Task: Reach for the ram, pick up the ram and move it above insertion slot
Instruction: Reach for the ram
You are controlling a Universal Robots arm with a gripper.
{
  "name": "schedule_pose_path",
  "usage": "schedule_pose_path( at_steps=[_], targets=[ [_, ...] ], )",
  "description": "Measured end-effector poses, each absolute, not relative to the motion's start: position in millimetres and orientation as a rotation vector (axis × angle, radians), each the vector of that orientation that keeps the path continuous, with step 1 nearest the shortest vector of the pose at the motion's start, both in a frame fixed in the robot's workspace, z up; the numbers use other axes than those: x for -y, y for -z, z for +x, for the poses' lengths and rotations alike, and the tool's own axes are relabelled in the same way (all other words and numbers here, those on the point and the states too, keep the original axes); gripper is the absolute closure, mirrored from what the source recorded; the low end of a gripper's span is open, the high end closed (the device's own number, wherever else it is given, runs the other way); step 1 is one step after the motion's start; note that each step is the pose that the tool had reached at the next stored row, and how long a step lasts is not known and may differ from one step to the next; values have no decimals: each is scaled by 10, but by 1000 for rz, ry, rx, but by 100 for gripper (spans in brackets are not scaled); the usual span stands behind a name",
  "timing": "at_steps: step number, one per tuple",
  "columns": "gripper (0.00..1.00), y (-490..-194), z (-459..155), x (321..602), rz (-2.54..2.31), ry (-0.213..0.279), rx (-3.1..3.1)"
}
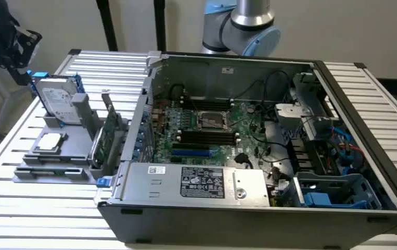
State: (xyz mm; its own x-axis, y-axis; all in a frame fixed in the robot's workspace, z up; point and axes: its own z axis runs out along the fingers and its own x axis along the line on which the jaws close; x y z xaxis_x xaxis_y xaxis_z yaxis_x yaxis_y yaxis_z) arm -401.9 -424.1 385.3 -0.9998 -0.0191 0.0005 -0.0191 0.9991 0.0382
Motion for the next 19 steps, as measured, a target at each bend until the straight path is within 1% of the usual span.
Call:
schedule_pose_path(
  at_steps=[15, 19],
  targets=[
    [89, -3854, -4020, 4247, 30, 60, 3140],
    [89, -3850, -4019, 4365, 30, 61, 3140]
  ],
)
